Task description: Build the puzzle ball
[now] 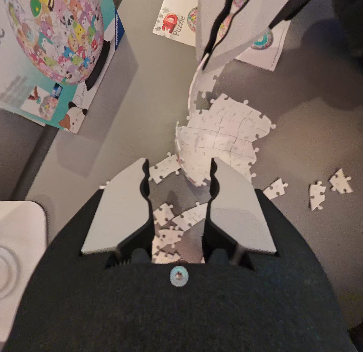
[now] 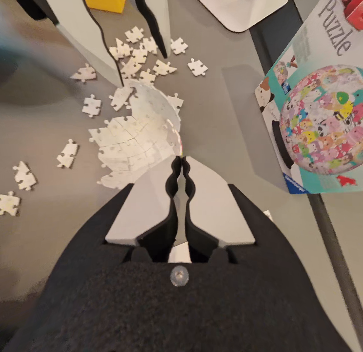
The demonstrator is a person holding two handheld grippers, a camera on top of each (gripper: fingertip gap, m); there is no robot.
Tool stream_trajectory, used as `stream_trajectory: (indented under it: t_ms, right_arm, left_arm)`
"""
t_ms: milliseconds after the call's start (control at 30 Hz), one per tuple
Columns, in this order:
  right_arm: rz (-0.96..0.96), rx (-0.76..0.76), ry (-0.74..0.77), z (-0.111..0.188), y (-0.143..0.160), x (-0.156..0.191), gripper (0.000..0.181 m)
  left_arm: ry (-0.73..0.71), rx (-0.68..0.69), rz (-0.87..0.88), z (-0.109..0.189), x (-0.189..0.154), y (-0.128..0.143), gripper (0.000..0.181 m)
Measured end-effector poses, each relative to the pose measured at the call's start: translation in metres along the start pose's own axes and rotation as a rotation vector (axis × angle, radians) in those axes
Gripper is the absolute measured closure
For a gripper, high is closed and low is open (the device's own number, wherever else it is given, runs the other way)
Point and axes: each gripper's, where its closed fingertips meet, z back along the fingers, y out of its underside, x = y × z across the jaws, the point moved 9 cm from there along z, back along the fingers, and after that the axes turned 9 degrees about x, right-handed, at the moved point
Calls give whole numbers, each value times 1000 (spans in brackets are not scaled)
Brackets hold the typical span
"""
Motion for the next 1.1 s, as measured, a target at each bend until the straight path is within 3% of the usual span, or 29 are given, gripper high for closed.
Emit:
stream_trajectory:
  t_ms: [133,233,367,467,600,833,1100]
  right_arm:
    - [-57,12,-44,-10,-15,-12,179]
    - [-121,30,-60,-10,-24,-10,180]
    - [-171,158,-21,-6,-23,-4,180]
    - [-181,221,6,-7,-25,3,180]
    - [-106,338,101,-21,-27,8,180]
    - [-126,340,119,-28,-31,9,180]
    - [-166,287,60,-30,-30,5,180]
  left_arm:
    - [-99,36,-65,11,18,-14,125]
    - [-149,-16,-36,22,42,-17,124]
    - [49,-271,138,2,79,-8,122]
    - [246,-307,226,-31,94,4,127]
    - [385,-303,181,-44,85,-2,131]
    - [287,-140,-12,-37,51,-11,132]
    - [312,-148,1,-38,49,-14,134]
